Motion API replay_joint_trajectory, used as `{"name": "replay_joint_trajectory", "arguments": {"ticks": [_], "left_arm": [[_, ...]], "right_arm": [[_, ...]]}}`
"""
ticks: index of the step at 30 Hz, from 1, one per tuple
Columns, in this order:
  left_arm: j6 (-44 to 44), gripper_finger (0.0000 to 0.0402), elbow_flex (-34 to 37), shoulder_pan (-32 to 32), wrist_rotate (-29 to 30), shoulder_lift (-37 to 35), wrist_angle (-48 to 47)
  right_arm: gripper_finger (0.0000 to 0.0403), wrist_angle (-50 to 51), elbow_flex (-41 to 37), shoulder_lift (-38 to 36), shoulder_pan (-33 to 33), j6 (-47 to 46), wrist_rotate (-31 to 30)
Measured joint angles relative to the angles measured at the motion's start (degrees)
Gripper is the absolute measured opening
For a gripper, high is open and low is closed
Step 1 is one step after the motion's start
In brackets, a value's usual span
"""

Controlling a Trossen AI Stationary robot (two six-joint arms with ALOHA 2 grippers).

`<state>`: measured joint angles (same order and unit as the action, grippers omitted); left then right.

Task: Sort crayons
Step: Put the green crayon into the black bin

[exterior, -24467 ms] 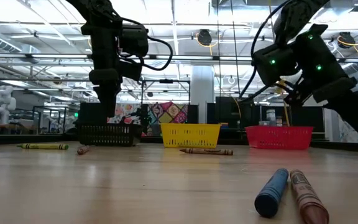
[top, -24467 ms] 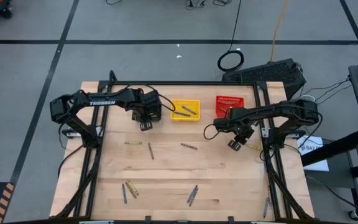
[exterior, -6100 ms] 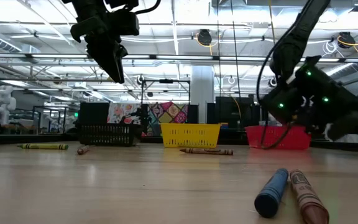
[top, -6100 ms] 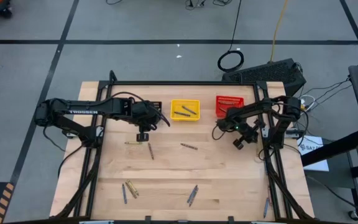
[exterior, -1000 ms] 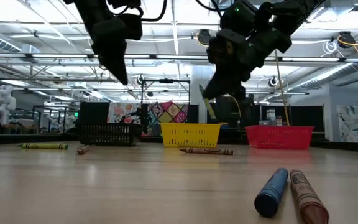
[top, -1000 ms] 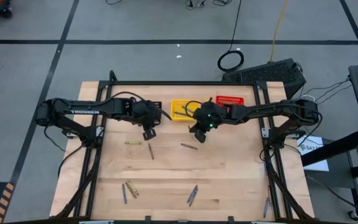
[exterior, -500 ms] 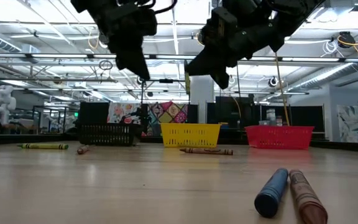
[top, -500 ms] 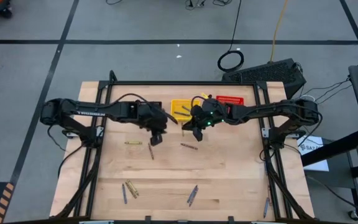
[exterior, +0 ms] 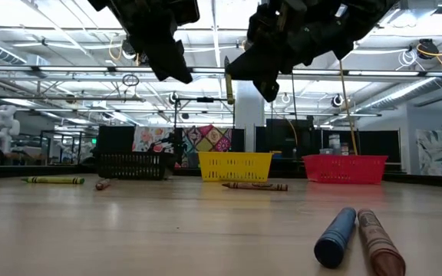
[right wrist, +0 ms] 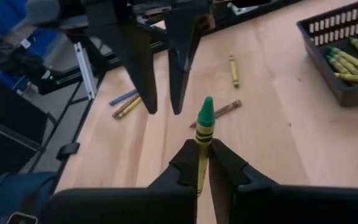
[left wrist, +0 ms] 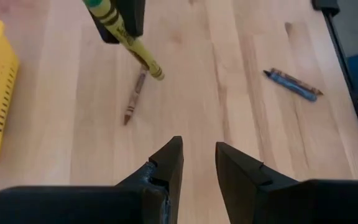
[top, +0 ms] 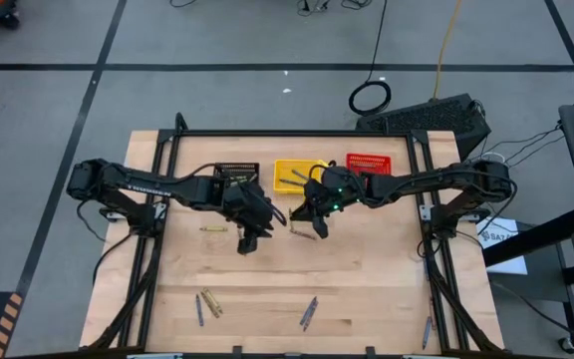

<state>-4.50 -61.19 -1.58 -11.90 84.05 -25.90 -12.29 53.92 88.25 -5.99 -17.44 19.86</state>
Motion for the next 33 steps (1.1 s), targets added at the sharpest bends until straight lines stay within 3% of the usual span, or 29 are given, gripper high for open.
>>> {"name": "replay_joint_trajectory", "arguments": {"ticks": [5, 12, 33], "left_arm": [[-1.3, 0.01, 0.0, 0.3, 0.0, 0.0, 1.2], [-8.6, 0.01, 0.0, 1.5, 0.1, 0.0, 11.2], [-9.6, 0.0099, 0.0, 1.6, 4.8, 0.0, 14.4]], "right_arm": [[0.0, -1.4, 0.0, 0.0, 1.3, 1.9, 0.0], [0.0, -6.8, 0.0, 0.0, 1.8, 2.1, 0.1], [0.0, -10.3, 0.0, 0.1, 1.7, 1.7, -0.5]]}}
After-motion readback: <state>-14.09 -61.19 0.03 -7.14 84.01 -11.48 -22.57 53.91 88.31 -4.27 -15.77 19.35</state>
